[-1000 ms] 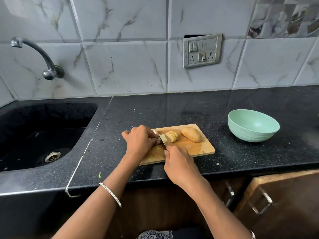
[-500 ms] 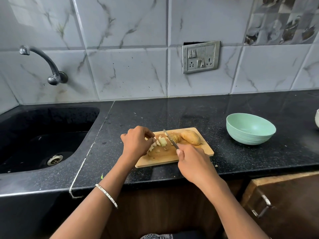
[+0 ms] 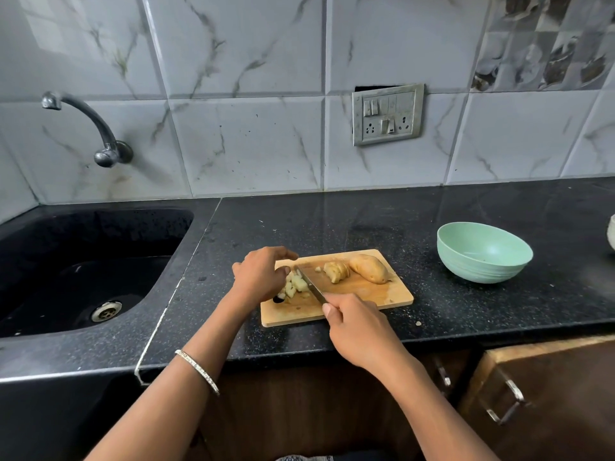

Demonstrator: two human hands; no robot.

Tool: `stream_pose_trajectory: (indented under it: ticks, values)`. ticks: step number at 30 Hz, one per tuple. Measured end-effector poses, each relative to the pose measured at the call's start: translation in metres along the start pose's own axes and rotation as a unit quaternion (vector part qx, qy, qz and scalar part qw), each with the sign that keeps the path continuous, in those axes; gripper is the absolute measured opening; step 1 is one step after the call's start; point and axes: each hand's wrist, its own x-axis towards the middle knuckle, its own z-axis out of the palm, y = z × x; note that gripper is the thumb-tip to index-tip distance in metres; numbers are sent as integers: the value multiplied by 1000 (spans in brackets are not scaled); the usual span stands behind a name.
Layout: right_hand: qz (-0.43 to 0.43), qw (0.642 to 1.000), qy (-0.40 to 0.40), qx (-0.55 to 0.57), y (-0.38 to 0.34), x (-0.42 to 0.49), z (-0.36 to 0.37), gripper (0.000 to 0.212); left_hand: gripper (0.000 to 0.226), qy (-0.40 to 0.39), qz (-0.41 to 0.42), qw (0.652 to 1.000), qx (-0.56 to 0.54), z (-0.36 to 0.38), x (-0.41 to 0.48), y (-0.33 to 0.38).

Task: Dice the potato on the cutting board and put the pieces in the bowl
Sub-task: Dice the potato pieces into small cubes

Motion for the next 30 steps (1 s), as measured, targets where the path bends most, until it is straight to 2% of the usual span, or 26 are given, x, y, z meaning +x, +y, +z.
stream_pose_trajectory:
  ticks: [7,12,17,20,22,25,30]
  values:
    - [17,997,57,-43,10,9,-9,26,26,-17,16,1000,-19,1,1,-3]
    - [40,997,38,-49,9,6,-5,29,19,-45,37,998,22,-2,-1,-4]
    - [24,1000,-7,-8,9,7,-2,36,15,-20,21,999,32,-3,-1,-7]
    - [5,1000,-5,7,10,3,-10,33,14,17,18,1000,-12,-2,1,-12]
    - [-12,1000,-3,25,11,3,-15,31,16,31,42,998,-31,-1,3,-13]
    - [-15,996,-14,90,15,6,-18,33,29,31,88,996,-2,1,4,-10]
    - [0,985,-58,165,22,2,-29,34,20,61,93,994,-7,2,10,-12]
